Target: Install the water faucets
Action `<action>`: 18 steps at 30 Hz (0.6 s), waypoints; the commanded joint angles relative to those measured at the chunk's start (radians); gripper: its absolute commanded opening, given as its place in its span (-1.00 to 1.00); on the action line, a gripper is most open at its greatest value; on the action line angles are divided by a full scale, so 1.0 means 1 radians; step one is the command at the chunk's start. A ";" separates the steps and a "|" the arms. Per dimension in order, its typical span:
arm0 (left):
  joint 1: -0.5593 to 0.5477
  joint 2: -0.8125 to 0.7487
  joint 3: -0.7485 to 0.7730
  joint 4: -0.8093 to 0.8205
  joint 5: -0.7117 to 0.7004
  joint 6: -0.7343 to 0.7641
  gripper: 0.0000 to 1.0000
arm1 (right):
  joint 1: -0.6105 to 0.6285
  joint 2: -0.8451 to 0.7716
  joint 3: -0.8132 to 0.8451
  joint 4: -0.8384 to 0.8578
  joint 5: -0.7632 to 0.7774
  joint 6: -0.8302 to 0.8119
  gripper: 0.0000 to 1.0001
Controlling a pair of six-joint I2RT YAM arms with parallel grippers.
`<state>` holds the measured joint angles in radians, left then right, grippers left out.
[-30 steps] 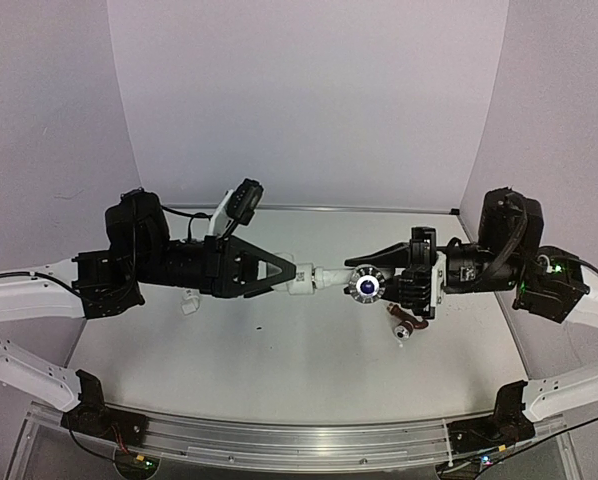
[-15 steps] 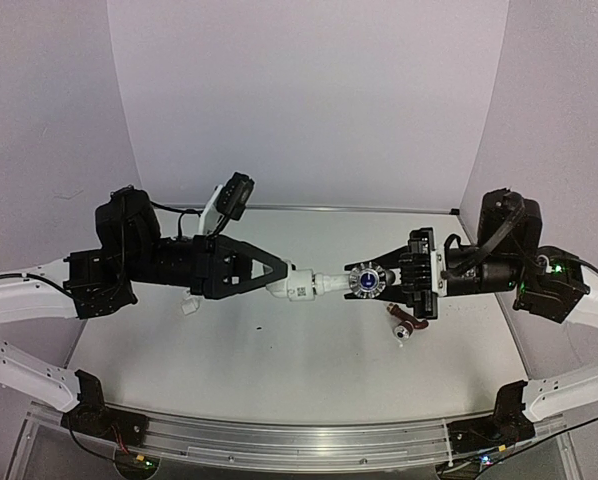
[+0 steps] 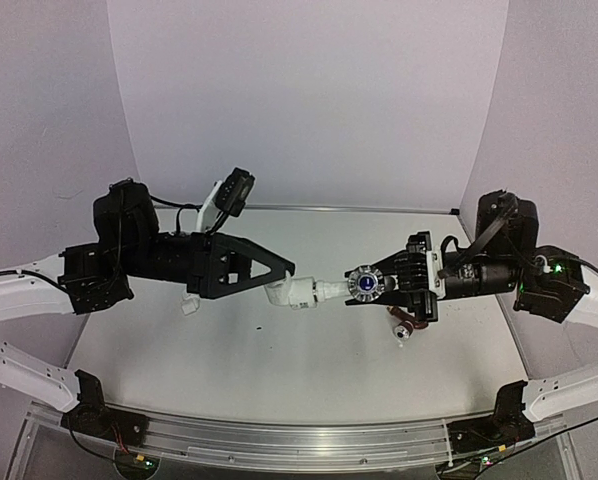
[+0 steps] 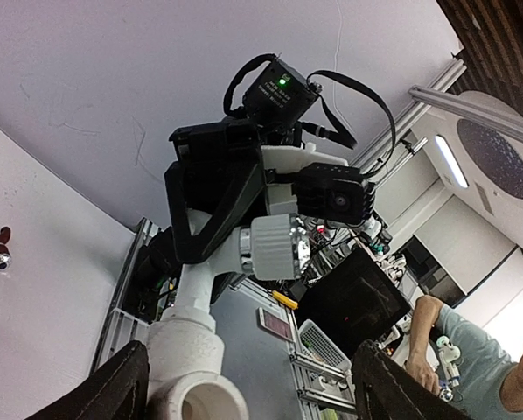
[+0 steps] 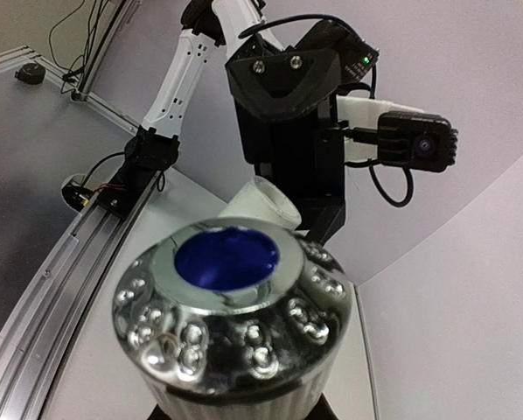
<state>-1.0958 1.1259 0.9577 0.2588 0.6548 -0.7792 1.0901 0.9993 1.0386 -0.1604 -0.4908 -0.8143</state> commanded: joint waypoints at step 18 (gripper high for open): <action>-0.002 -0.075 0.099 -0.113 -0.032 0.081 0.72 | 0.004 -0.010 0.031 -0.034 -0.007 -0.152 -1.00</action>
<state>-1.0962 1.0950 1.0016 0.1711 0.6529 -0.7429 1.0901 1.0283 1.0584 -0.2260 -0.4778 -0.8677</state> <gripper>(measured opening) 0.839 0.181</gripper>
